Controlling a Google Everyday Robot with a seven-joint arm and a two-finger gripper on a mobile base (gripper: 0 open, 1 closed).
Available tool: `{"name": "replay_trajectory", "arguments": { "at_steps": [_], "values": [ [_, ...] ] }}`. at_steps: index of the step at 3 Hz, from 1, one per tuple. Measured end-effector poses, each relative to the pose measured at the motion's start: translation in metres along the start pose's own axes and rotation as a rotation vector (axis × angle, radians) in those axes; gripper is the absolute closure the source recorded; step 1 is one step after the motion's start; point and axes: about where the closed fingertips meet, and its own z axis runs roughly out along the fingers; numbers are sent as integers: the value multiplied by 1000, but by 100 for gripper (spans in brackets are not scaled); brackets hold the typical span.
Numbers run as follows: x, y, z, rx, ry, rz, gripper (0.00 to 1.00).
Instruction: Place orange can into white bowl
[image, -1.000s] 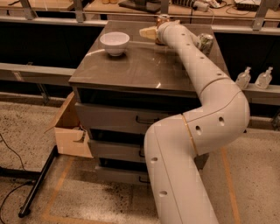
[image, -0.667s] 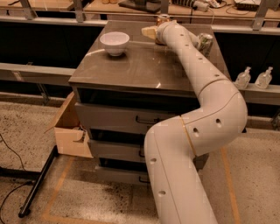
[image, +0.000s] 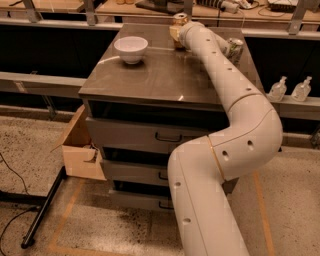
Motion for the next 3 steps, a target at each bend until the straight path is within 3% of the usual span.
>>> {"name": "replay_trajectory", "arguments": {
  "at_steps": [1,3],
  "values": [
    [-23,12,-7,-60,-39,-32,95],
    [-67,67,-40,-303,-73,-33,100]
  ]
}}
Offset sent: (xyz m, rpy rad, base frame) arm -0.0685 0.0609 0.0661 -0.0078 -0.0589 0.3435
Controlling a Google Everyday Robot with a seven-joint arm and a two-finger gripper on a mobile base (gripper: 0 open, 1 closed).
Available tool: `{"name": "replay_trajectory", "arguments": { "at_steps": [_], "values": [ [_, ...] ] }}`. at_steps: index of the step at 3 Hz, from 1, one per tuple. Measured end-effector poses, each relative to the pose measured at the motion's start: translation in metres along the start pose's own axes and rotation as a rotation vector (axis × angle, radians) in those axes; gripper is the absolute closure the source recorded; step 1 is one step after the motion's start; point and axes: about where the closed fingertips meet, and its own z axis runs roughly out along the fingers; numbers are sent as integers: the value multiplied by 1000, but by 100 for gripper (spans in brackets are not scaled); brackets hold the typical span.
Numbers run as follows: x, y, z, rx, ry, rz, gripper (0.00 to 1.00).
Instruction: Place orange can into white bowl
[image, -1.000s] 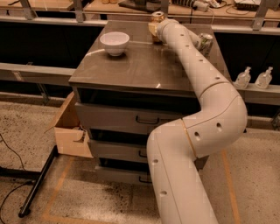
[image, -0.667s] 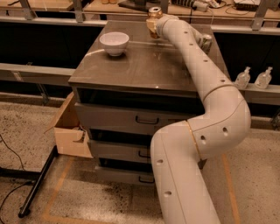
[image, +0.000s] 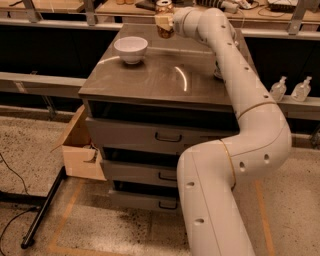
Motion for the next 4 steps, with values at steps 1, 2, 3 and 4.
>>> {"name": "replay_trajectory", "arguments": {
  "at_steps": [1,2,3,4],
  "values": [
    [-16,33,-12,-118,15,18,100],
    [-28,67,-23,-211,12,41,100],
    [-40,104,-36,-287,-4,61,100],
    [-48,138,-47,-347,-13,80,100]
  ]
}}
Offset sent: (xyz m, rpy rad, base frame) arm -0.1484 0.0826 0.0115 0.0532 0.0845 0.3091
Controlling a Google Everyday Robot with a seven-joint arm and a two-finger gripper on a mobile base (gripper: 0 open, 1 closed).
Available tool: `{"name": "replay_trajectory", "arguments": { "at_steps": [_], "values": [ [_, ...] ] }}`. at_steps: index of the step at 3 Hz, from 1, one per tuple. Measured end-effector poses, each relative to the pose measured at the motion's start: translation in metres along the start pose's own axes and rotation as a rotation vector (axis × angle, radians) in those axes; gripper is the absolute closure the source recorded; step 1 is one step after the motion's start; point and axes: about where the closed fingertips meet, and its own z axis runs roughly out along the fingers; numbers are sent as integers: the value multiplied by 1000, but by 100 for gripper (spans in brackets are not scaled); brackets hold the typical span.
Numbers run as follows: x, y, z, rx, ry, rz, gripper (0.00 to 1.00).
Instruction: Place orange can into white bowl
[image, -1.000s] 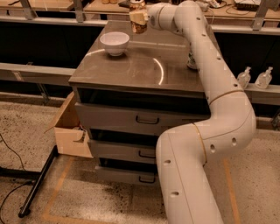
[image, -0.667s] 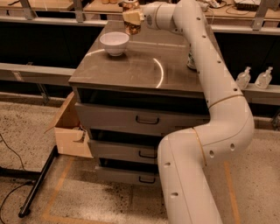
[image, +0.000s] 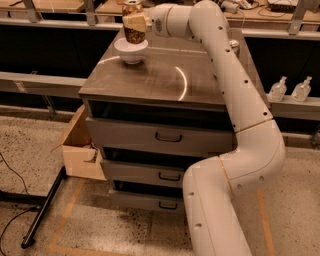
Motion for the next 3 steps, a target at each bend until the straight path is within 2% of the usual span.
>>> {"name": "replay_trajectory", "arguments": {
  "at_steps": [1,2,3],
  "values": [
    [-5,22,3,-33,-10,1,100],
    [-14,28,8,-26,-24,-30,100],
    [-23,23,13,-2,-18,-65,100]
  ]
}}
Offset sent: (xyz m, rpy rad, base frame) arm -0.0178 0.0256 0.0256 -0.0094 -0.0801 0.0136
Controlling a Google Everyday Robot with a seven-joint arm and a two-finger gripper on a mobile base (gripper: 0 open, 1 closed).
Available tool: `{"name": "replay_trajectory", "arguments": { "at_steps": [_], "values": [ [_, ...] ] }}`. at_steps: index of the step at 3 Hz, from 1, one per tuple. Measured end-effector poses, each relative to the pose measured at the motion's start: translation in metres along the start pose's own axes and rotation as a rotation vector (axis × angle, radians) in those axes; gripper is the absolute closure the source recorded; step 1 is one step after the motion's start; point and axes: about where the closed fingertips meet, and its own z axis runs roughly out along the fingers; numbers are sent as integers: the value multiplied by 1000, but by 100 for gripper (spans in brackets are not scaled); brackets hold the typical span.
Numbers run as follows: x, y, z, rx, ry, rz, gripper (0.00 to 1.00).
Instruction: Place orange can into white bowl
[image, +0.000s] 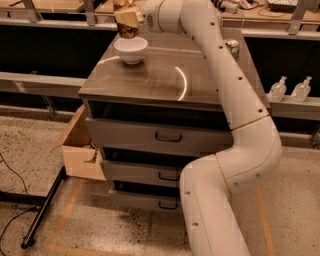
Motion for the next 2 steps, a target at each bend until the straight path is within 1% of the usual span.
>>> {"name": "replay_trajectory", "arguments": {
  "at_steps": [1,2],
  "values": [
    [4,-9,9,16,17,4,100],
    [15,-21,18,40,42,13,100]
  ]
}}
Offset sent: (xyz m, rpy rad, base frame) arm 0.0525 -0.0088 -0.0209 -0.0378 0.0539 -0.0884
